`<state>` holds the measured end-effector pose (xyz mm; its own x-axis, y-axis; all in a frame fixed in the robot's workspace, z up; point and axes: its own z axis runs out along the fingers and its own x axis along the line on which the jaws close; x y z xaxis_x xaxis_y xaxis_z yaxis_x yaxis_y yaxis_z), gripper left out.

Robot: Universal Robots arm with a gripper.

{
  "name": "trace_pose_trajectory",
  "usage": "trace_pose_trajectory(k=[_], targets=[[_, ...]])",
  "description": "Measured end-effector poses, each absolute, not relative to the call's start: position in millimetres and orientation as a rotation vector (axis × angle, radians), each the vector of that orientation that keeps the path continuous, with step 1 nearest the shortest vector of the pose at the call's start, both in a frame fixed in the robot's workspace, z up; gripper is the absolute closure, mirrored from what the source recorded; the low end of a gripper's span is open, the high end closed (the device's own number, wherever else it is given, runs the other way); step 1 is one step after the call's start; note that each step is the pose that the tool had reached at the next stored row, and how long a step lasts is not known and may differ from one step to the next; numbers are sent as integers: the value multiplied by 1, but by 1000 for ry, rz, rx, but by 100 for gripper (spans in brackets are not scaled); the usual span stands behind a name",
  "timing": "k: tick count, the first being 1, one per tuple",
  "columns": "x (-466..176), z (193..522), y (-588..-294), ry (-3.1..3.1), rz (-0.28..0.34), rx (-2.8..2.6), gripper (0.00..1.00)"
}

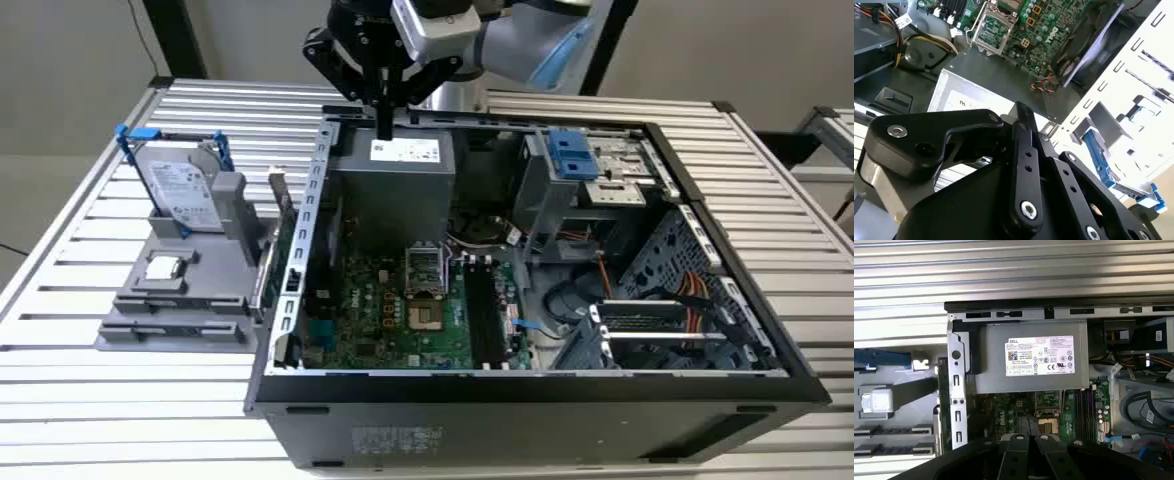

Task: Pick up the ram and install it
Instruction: 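Reach for the ram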

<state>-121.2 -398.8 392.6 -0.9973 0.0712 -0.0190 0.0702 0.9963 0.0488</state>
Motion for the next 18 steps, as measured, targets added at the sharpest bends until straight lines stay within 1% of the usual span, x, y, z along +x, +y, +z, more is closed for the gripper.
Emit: trace_pose_trajectory(k=[18], targets=[[-131, 393, -399, 3118, 75, 108, 100]])
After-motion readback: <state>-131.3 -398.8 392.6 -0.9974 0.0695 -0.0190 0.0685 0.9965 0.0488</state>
